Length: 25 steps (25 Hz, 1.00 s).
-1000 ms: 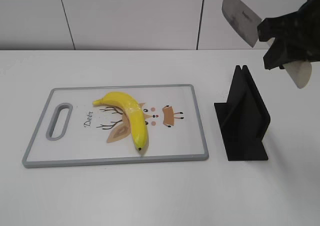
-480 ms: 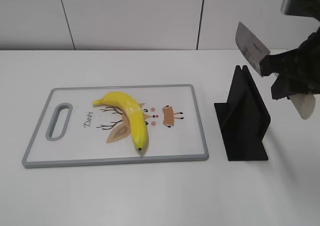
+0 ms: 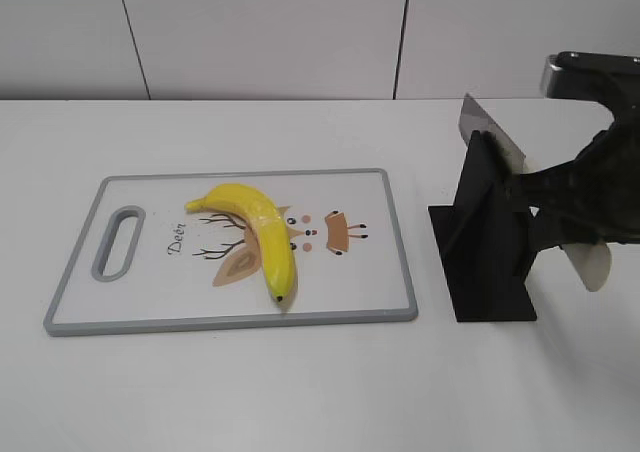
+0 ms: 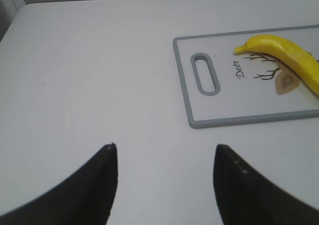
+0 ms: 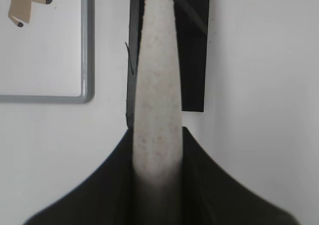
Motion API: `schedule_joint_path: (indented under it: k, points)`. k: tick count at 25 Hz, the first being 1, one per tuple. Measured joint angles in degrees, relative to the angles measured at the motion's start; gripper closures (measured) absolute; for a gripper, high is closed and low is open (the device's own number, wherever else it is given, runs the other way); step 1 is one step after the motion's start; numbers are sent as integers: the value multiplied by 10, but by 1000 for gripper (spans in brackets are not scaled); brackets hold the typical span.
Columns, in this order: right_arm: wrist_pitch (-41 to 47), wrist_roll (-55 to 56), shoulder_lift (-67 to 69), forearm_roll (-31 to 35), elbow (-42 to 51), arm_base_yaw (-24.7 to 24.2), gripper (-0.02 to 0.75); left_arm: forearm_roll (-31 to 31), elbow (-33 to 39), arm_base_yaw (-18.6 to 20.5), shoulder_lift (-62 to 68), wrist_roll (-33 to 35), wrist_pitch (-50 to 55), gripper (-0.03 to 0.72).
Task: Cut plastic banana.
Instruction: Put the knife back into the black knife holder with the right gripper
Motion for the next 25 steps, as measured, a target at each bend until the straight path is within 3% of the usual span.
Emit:
schedule_joint_path:
  k: [17, 19, 22, 25]
  points:
    - [-3, -9, 30, 52, 4, 0, 556, 0, 0, 0, 0, -1, 0, 118]
    - [3, -21, 31, 65, 4, 0, 457, 0, 0, 0, 0, -1, 0, 118]
    - [5, -28, 24, 69, 4, 0, 211, 0, 0, 0, 0, -1, 0, 118]
    - [9, -30, -5, 68, 4, 0, 110, 0, 0, 0, 0, -1, 0, 118]
